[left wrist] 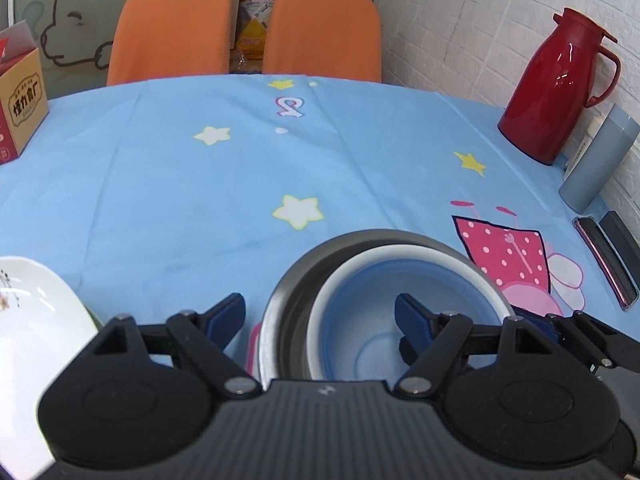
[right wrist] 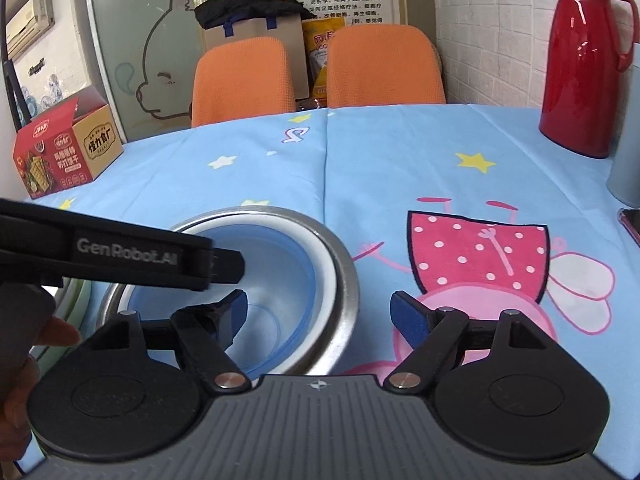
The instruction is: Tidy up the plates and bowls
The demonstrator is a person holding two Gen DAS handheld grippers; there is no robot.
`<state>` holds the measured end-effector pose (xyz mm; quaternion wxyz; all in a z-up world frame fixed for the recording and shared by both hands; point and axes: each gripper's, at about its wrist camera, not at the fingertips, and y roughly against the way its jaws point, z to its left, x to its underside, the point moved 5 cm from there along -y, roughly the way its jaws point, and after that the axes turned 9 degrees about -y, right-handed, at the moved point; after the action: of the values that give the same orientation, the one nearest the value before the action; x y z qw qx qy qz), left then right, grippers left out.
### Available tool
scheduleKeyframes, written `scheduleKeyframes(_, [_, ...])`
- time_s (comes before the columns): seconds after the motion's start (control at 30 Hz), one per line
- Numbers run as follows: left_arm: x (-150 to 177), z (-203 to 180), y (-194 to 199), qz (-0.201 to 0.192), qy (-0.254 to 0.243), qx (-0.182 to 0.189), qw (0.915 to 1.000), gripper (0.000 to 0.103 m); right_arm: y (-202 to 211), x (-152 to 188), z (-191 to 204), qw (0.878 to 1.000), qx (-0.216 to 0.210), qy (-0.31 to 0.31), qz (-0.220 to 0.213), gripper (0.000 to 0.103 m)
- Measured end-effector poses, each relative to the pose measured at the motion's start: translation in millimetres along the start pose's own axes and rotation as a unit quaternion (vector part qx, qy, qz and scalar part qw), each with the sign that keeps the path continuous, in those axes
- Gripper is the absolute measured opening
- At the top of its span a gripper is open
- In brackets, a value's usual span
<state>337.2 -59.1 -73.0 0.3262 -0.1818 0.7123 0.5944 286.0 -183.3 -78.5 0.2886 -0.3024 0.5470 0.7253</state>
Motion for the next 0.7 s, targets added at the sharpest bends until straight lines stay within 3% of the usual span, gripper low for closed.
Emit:
scheduleKeyframes(0.4, [5.2, -1.6, -10.3, 0.0, 0.008, 0.009, 0.9999, 0.077, -4.6, 2.7, 3.7, 1.0, 0.0, -0.011, -0.006, 0.103])
scheduleKeyframes(0.53, [7.3, -3.1, -8.1, -0.006, 0.007, 0.016, 0.9998, 0.073, -4.4, 2.9, 7.3, 1.0, -0.005, -0.013, -0.008, 0.103])
scheduleKeyframes(0.57, [7.8, -3.6, -7.2, -0.009, 0.008, 0.022, 0.9997, 0.068, -3.6, 3.5, 9.3, 1.0, -0.01, -0.013, -0.008, 0.101])
scheduleKeyframes(0.6, [8.2, -4.6, -6.4, -0.01, 0.009, 0.028, 0.9995, 0.065, -2.7, 4.2, 12.1, 1.0, -0.015, -0.012, -0.007, 0.089])
scheduleKeyframes(0.7, [11.2, -5.4, -2.5, -0.011, 0.021, 0.025, 0.9994, 0.061, -0.4, 6.2, 15.1, 1.0, -0.008, -0.015, -0.007, 0.086])
